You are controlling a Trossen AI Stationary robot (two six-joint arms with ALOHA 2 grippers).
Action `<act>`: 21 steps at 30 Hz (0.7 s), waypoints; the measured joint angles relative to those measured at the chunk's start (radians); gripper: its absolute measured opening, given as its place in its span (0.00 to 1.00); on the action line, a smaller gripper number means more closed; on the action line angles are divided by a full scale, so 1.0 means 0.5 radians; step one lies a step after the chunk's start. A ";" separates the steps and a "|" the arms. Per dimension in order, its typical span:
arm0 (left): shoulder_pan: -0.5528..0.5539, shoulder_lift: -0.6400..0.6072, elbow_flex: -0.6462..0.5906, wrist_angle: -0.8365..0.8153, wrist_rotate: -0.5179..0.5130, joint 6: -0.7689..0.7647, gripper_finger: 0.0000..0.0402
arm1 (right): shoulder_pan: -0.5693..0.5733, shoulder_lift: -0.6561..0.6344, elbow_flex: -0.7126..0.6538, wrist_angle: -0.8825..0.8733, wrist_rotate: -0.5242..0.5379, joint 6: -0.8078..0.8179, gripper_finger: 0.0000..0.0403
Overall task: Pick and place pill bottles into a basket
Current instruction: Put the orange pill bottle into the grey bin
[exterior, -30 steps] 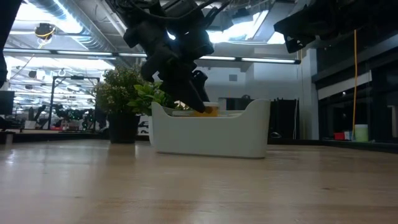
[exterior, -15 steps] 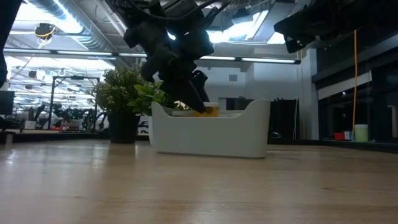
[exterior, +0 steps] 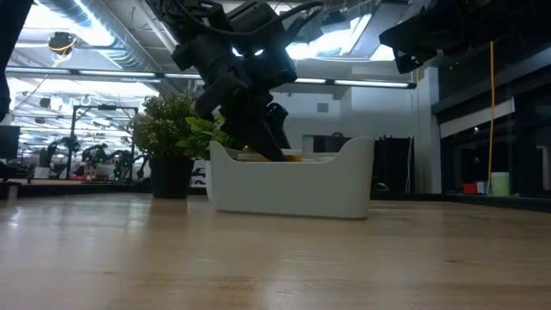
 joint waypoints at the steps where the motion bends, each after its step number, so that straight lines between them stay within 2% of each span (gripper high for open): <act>1: 0.001 0.000 0.000 0.001 0.000 0.000 0.55 | 0.000 0.000 0.000 -0.001 0.000 0.000 0.02; 10: 0.000 0.000 0.000 0.005 -0.065 0.000 0.56 | 0.000 0.000 0.000 -0.001 0.001 -0.002 0.02; 13: -0.004 0.000 0.000 0.015 -0.131 0.000 0.58 | 0.000 0.000 0.000 -0.001 0.000 -0.002 0.02; 21: -0.004 0.000 0.000 0.013 -0.103 0.000 0.65 | 0.000 0.000 0.000 -0.001 0.000 -0.002 0.02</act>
